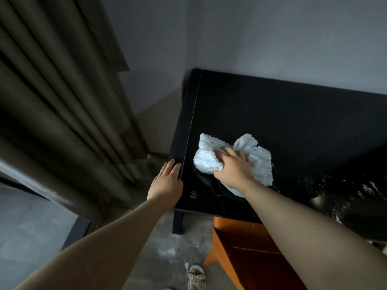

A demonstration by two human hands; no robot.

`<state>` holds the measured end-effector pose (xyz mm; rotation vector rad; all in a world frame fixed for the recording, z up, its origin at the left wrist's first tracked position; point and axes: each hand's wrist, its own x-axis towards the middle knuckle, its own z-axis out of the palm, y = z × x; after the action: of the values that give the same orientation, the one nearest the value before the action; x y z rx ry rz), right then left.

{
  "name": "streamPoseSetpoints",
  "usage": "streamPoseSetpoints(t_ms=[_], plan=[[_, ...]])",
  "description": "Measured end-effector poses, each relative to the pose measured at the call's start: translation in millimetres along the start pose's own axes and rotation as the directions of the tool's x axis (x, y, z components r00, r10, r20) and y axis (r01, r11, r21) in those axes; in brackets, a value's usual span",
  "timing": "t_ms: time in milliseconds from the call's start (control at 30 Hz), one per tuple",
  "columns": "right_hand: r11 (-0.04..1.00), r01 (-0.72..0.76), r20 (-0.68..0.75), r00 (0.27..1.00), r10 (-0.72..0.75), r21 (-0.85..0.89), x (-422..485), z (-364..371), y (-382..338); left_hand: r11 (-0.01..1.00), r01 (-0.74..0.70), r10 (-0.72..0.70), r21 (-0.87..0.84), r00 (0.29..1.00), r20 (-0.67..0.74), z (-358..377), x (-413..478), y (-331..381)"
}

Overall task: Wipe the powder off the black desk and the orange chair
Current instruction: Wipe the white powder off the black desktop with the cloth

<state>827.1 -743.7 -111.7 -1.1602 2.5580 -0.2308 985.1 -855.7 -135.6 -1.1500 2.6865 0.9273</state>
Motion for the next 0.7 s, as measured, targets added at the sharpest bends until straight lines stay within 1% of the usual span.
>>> streamPoseSetpoints(t_ms=[100, 200, 333, 500, 700], plan=[[1.0, 0.005, -0.004, 1.0, -0.005, 0.012, -15, 11, -16, 1.0, -0.009, 0.009, -0.018, 1.0, 0.022, -6, -10, -3], [0.998, 0.04, -0.002, 0.999, -0.04, 0.043, -29, 17, -27, 1.0, -0.023, 0.023, 0.004, 0.998, 0.052, -12, -21, -8], [0.996, 0.089, 0.057, 0.994, -0.091, 0.032, -45, 20, -33, 0.998, -0.058, 0.057, 0.008, 0.994, 0.088, -14, -33, -17], [0.993, 0.085, 0.061, 0.994, -0.09, 0.08, -66, 23, -45, 0.994, -0.112, 0.112, -0.006, 0.987, 0.113, -15, -48, -20], [0.991, 0.09, 0.074, 0.993, -0.097, 0.094, -90, 31, -57, 0.995, -0.097, 0.094, 0.022, 0.988, 0.124, -14, -66, -21]])
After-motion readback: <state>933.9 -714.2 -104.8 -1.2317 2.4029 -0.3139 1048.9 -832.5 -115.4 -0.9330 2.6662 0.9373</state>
